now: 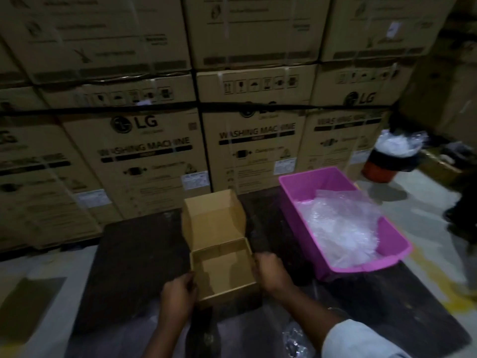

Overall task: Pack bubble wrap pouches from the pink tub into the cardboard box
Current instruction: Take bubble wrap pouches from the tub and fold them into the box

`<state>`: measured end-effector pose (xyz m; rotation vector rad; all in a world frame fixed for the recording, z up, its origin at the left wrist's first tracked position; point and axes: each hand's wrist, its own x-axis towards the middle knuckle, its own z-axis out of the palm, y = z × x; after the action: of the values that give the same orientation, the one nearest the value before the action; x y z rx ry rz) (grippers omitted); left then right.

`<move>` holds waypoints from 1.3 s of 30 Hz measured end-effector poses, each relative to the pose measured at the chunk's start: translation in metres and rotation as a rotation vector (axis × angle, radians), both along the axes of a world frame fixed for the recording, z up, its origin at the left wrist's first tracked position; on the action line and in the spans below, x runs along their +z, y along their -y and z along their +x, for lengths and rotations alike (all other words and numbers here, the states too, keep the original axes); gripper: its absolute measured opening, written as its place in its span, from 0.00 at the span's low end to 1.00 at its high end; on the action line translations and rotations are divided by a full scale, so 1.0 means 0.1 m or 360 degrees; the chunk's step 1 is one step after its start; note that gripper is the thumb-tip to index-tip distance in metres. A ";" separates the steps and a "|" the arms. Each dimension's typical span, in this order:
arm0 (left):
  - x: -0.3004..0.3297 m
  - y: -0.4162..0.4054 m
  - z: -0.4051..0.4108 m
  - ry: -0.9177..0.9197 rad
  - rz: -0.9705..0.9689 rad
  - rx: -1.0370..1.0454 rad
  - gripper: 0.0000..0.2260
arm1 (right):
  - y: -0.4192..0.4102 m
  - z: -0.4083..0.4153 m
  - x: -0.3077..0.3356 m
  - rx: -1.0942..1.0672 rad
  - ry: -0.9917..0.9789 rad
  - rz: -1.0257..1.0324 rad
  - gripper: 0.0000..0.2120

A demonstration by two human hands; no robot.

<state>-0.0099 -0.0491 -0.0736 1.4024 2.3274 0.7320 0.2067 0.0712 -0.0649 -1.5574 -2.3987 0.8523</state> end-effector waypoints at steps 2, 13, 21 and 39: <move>-0.06 -0.01 -0.02 -0.0041 -0.0037 -0.0029 0.09 | 0.01 -0.01 0.02 -0.0017 0.0025 0.0014 0.12; 0.00 0.07 -0.07 -0.0084 -0.0255 -0.0137 0.16 | 0.05 -0.02 0.02 0.0058 0.0252 0.0084 0.12; 0.20 0.00 -0.10 -0.0146 -0.0259 -0.0213 0.16 | 0.10 0.02 0.32 0.0078 0.0207 0.0166 0.13; 1.06 -1.18 1.16 -0.0281 0.0495 -0.0534 0.07 | -2.01 2.04 0.99 -0.0419 0.1113 0.0683 0.14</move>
<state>0.1058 0.0687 0.0323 2.0052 2.0801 0.9257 0.4104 0.2722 0.0343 -2.1344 -2.4359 -0.3073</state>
